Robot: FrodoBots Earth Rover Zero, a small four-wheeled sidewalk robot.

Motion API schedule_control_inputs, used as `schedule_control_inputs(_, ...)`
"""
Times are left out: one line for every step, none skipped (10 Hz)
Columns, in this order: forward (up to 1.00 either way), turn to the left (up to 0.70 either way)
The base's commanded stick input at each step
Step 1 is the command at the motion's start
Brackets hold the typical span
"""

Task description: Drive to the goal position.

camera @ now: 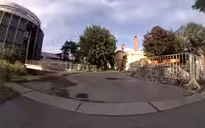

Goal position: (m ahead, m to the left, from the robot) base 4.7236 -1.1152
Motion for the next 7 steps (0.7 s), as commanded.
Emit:
schedule_control_inputs(0.45,0.0)
schedule_control_inputs(0.45,0.0)
schedule_control_inputs(0.45,0.0)
schedule_control_inputs(0.45,0.0)
schedule_control_inputs(0.45,0.0)
schedule_control_inputs(0.45,0.0)
schedule_control_inputs(0.45,0.0)
